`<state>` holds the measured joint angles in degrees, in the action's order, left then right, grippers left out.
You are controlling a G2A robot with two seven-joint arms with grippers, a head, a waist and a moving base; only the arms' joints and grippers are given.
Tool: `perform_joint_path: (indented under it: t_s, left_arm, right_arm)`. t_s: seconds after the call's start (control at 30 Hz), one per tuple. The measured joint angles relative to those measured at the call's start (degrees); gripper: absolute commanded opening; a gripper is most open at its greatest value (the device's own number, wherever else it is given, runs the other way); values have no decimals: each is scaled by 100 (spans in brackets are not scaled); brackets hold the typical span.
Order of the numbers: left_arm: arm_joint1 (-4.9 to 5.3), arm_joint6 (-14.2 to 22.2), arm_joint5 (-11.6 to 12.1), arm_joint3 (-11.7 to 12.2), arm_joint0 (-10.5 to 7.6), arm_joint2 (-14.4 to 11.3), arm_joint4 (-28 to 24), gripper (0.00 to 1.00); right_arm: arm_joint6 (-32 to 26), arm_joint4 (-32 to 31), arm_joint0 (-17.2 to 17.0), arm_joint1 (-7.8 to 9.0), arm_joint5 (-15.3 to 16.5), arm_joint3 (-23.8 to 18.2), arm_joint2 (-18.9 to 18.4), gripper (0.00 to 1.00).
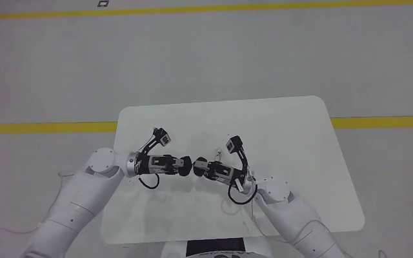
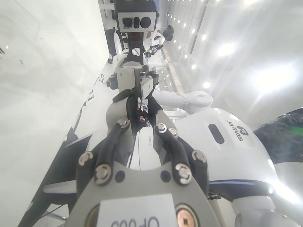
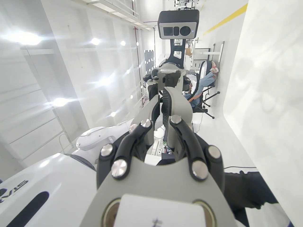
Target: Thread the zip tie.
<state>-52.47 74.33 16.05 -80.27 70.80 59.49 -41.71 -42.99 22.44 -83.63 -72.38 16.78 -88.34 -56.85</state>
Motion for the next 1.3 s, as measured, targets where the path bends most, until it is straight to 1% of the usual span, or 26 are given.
perform_joint_path:
  t_s: [0.33,0.47,0.7,0.77,0.97,1.3]
  left_arm:
    - [-9,-30,1,44,-19,-13,-47,9]
    - [-19,-110,-10,42,-35,-43,-4,11]
    - [-38,-241,-11,19,-40,-84,-18,11]
    - [-41,-271,-8,18,-40,-86,-29,9]
    - [-44,-343,-16,32,-29,-73,-52,6]
    - [-44,-356,-53,29,-17,-62,-41,8]
  right_arm:
    - [232,343,-15,-12,108,81,-51,0]
    - [381,285,-14,-21,108,84,-15,0]
    - [516,126,-8,-26,85,64,38,0]
    - [532,91,-10,-23,78,56,40,0]
    - [530,-7,-24,-9,77,34,32,0]
    - [413,-20,-32,9,108,17,36,0]
